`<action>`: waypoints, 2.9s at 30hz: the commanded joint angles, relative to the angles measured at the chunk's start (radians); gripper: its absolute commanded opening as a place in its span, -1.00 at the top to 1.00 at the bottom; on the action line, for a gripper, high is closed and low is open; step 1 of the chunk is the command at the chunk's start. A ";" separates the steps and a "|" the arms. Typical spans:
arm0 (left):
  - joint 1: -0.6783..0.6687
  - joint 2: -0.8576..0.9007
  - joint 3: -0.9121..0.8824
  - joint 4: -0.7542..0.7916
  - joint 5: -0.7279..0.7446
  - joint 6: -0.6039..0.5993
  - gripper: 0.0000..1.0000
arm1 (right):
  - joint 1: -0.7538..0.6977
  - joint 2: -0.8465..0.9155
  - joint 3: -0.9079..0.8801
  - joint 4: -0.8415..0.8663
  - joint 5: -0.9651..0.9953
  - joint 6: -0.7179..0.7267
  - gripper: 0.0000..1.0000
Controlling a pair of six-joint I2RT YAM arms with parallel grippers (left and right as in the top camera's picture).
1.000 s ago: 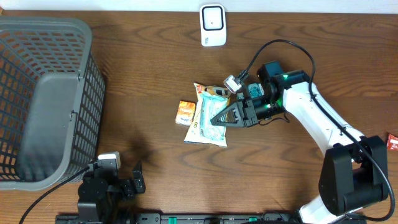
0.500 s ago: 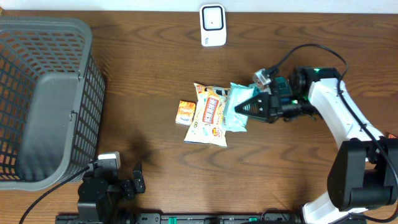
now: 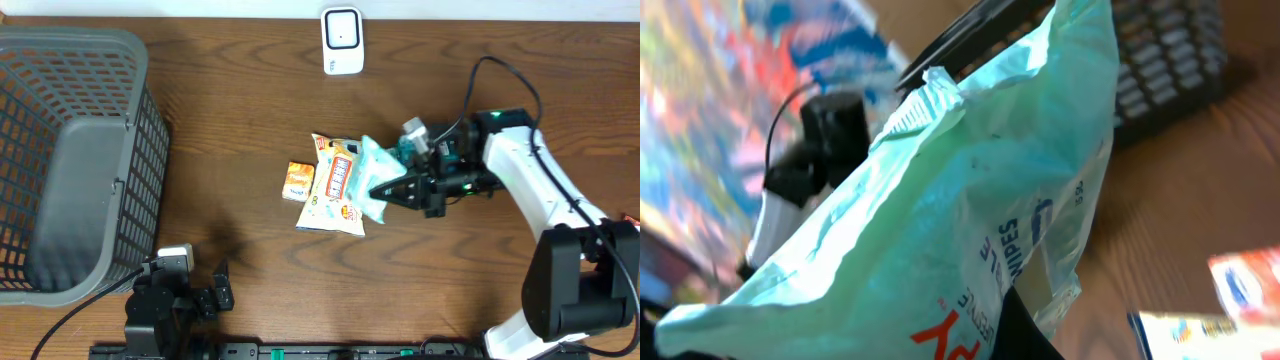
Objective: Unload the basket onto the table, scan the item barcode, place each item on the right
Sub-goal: 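Grasp the green wipes pack with the right gripper and lift it, then hold the wipes pack up to the scanner window with the right gripper, then carry the wipes pack to the right edge and release it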
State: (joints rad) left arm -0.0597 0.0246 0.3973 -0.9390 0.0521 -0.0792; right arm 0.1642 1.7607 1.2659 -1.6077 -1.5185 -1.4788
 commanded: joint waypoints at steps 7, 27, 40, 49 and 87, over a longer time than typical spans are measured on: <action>0.004 -0.001 -0.004 -0.003 -0.008 -0.008 -1.00 | 0.090 -0.004 -0.005 -0.094 -0.040 -0.141 0.98; 0.004 -0.001 -0.004 -0.003 -0.008 -0.008 -1.00 | 0.050 -0.005 0.041 0.782 0.733 1.455 0.98; 0.004 -0.001 -0.004 -0.003 -0.008 -0.008 -1.00 | 0.210 0.102 0.439 0.864 1.218 1.579 0.98; 0.004 -0.001 -0.004 -0.003 -0.008 -0.008 -1.00 | 0.211 0.503 0.928 0.832 1.356 1.595 0.98; 0.004 -0.001 -0.004 -0.003 -0.008 -0.009 -1.00 | 0.226 0.698 1.345 0.725 2.012 1.552 0.98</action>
State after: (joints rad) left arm -0.0597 0.0242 0.3973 -0.9390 0.0521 -0.0792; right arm 0.4278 2.5816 2.5694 -0.8383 0.3325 0.0826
